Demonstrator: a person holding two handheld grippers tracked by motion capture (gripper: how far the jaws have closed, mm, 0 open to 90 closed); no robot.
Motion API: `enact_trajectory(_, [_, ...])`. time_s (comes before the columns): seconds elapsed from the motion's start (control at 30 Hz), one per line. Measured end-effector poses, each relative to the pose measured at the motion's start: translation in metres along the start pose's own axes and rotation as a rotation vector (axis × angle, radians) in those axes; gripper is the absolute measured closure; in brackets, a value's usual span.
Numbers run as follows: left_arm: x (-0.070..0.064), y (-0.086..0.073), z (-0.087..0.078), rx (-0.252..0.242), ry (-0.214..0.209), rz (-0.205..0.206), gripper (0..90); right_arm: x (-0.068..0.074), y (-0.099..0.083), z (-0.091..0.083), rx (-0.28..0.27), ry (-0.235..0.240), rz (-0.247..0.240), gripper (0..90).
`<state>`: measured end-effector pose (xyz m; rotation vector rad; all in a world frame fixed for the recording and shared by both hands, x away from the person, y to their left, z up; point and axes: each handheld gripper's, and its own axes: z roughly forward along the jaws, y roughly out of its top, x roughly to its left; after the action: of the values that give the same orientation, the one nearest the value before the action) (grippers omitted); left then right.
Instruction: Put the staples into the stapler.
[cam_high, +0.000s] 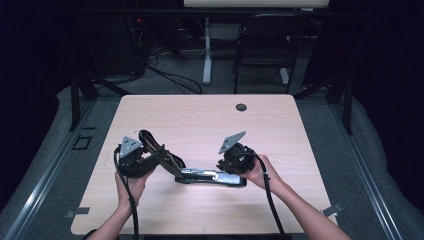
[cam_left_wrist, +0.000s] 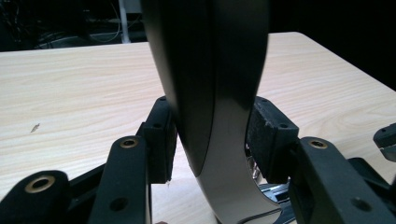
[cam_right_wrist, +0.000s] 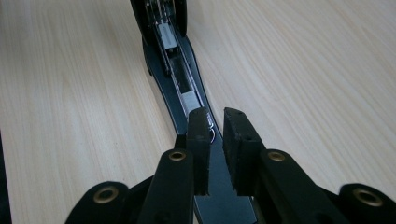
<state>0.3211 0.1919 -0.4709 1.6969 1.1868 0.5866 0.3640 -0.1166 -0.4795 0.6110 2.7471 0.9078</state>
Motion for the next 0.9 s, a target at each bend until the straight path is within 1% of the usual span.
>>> enact_trajectory(0.07, [-0.002,0.000,0.001,-0.009,0.000,-0.002,56.4,-0.001,0.002,0.000,-0.015,0.006,0.010,82.4])
enact_trajectory(0.1, [-0.003,0.000,0.001,-0.011,-0.002,0.001,56.8,-0.002,0.004,-0.001,-0.014,0.001,0.003,82.8])
enact_trajectory(0.13, [-0.004,0.000,0.001,-0.006,-0.001,0.005,57.6,-0.002,0.005,-0.001,-0.018,0.004,0.006,83.0])
enact_trajectory(0.2, [-0.006,0.000,0.002,-0.016,-0.006,0.003,59.8,-0.003,0.007,-0.002,-0.039,0.008,0.017,83.1])
enact_trajectory(0.23, [-0.007,0.001,0.003,-0.014,-0.008,0.005,60.2,-0.004,0.009,-0.003,-0.035,0.009,0.010,83.1])
enact_trajectory(0.3, [-0.010,0.001,0.003,-0.017,-0.011,0.011,60.6,-0.004,0.012,-0.004,-0.054,0.011,0.017,83.3])
enact_trajectory(0.47, [-0.018,0.003,0.006,-0.024,-0.014,0.023,61.1,-0.005,0.017,-0.008,-0.064,0.009,0.012,84.1])
enact_trajectory(0.5, [-0.020,0.003,0.006,-0.026,-0.011,0.023,61.2,-0.005,0.018,-0.009,-0.063,0.010,0.013,84.4])
enact_trajectory(0.67, [-0.026,0.004,0.008,-0.029,-0.009,0.038,61.2,-0.006,0.024,-0.017,-0.092,0.005,0.017,86.5])
enact_trajectory(0.7, [-0.027,0.004,0.008,-0.025,-0.011,0.037,61.1,-0.006,0.025,-0.018,-0.102,0.006,0.021,87.4])
enact_trajectory(0.8, [-0.029,0.004,0.010,-0.034,-0.008,0.044,61.0,-0.005,0.028,-0.022,-0.127,0.009,0.032,88.4])
enact_trajectory(0.87, [-0.030,0.004,0.010,-0.035,-0.003,0.049,61.1,-0.006,0.030,-0.025,-0.125,0.005,0.024,88.7])
enact_trajectory(0.9, [-0.031,0.004,0.010,-0.039,-0.004,0.047,61.2,-0.007,0.030,-0.026,-0.131,0.005,0.030,88.8])
